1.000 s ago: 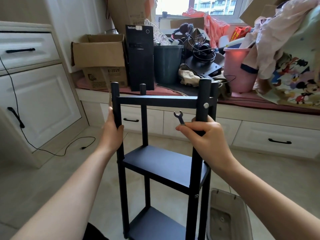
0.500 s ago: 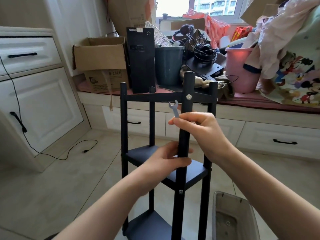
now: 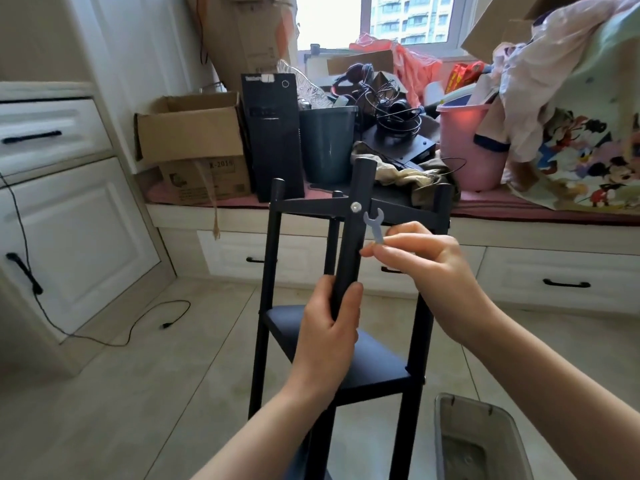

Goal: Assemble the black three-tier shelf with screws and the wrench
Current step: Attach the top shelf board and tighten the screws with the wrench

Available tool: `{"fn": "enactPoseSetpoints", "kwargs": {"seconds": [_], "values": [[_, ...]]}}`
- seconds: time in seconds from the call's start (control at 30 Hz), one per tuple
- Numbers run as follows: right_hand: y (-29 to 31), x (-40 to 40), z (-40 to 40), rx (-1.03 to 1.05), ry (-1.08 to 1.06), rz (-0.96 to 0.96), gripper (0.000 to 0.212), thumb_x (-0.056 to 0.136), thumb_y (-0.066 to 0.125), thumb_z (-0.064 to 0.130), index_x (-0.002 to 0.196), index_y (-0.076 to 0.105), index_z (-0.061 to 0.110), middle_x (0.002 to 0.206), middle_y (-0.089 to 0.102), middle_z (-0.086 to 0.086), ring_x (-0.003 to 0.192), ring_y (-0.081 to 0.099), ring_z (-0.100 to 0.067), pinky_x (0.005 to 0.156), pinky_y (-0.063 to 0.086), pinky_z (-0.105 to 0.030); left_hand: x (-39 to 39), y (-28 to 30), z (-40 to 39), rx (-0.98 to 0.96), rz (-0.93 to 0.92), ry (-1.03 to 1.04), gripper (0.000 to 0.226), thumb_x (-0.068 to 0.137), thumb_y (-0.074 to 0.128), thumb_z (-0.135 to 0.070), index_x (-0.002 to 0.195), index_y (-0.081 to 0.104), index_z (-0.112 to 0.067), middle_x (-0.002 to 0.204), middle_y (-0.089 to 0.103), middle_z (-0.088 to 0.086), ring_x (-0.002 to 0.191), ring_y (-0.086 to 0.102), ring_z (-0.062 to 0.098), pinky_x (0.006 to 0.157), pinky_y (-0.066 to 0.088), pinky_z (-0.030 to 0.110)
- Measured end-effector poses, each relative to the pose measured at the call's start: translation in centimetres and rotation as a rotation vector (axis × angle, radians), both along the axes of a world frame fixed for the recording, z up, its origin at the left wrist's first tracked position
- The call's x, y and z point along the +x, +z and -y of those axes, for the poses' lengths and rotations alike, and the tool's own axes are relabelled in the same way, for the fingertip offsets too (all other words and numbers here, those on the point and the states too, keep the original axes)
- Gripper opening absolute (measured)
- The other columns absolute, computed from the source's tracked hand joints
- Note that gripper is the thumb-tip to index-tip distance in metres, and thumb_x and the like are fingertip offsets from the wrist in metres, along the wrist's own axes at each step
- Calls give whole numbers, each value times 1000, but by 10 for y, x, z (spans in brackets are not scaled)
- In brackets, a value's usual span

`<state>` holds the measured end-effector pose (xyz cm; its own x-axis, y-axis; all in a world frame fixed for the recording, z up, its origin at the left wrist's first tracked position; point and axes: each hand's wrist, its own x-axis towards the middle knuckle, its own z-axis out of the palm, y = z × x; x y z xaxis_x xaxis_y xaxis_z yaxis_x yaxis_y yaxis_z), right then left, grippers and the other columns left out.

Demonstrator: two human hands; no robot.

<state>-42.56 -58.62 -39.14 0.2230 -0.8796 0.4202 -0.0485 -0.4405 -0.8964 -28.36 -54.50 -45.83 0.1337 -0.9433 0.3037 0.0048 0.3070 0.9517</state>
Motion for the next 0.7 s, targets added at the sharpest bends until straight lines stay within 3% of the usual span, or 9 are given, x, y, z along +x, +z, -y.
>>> {"fn": "enactPoseSetpoints", "kwargs": {"seconds": [0.13,0.23,0.5,0.7], "values": [[-1,-4,-8,-68,-10,-34,9,86,72,16,84,80,12,72,66,-9,68,58,-9,63,45,-19,3,4,1,-29,5,-2,33,92,56,-49,89,55,-16,61,44,-4,49,39,9,45,34,21],[-8,-5,-11,-103,-20,-96,12,86,72,16,83,79,7,61,65,-4,57,53,-7,56,41,-18,4,6,0,-32,-27,5,34,88,56,-49,89,55,-14,59,44,-3,47,38,10,42,33,22],[-27,4,5,146,-33,-83,17,89,65,15,79,78,9,56,57,3,56,48,-11,53,38,-18,15,9,0,-4,-57,79,37,85,57,-54,80,54,-17,57,43,0,43,37,13,38,32,26],[-17,36,24,132,-100,-188,24,90,60,14,73,75,19,53,54,9,53,47,-9,53,38,-28,22,11,7,23,-62,134,42,82,57,-57,83,56,-15,60,40,7,47,33,20,38,29,28]]}}
